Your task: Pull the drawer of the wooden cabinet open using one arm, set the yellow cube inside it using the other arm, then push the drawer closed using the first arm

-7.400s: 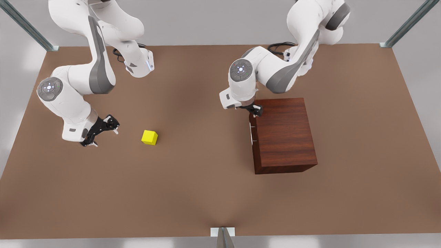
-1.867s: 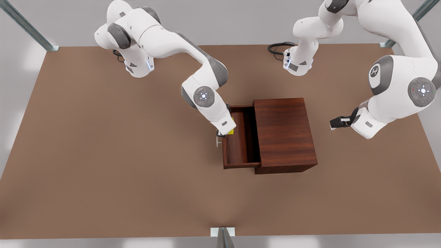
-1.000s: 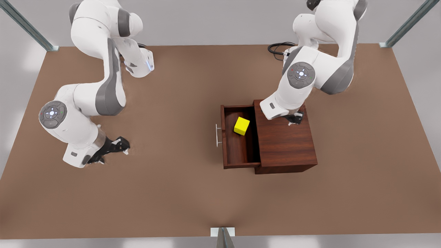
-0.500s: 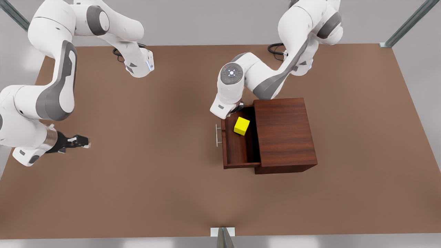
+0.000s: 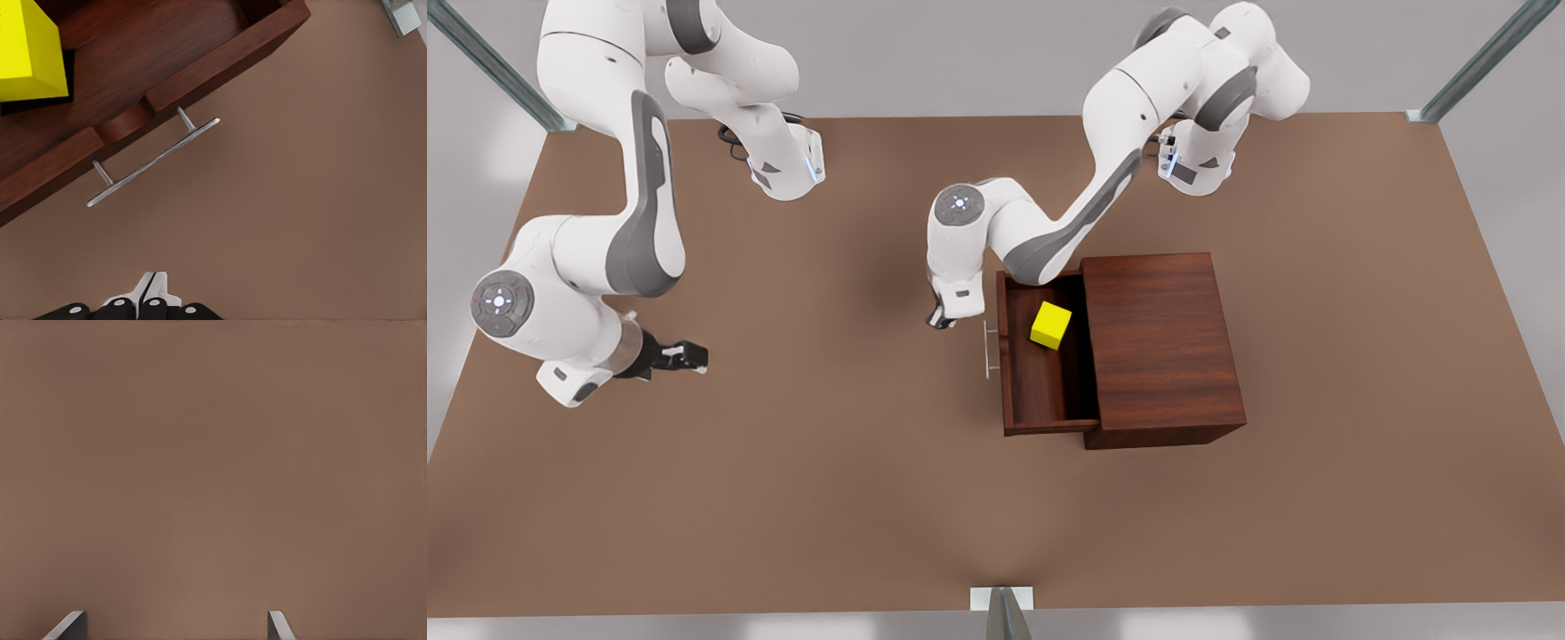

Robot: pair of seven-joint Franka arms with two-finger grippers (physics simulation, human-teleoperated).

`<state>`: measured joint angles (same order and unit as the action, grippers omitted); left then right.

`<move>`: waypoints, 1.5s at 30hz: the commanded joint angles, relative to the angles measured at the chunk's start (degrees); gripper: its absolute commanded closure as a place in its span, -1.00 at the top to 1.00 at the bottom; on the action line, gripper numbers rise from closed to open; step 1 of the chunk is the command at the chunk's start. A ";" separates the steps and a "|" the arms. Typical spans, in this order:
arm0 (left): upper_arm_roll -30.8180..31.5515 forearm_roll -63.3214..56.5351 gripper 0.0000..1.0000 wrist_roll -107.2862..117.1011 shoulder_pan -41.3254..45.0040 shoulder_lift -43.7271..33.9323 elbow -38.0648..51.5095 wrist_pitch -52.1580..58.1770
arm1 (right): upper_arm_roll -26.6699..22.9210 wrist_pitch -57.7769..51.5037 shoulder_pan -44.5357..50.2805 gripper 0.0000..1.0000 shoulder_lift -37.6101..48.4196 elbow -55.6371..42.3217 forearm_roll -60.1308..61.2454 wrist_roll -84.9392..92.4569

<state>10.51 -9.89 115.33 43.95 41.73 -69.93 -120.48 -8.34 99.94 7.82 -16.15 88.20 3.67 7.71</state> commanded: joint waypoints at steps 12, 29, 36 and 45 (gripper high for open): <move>-2.78 -1.98 -1.00 25.12 -0.09 2.74 -0.82 0.77 | -0.10 2.36 0.00 1.00 -0.02 -0.04 0.02 -6.57; -4.10 -1.71 -1.00 16.07 -4.22 2.30 -1.88 7.10 | -0.10 2.36 -0.09 1.00 -0.02 -0.13 0.02 -6.57; -4.18 -1.27 -1.00 13.26 -5.54 1.16 -1.88 12.02 | -0.10 2.36 -0.09 1.00 -0.02 -0.13 0.02 -6.57; -4.18 -1.10 -1.00 8.34 -8.44 0.46 -1.88 15.18 | -0.01 2.36 -0.09 1.00 -0.02 -0.13 0.02 -6.48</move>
<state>6.32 -11.10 129.00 35.67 42.23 -71.81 -107.45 -8.39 102.33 7.69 -16.23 88.09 3.64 1.64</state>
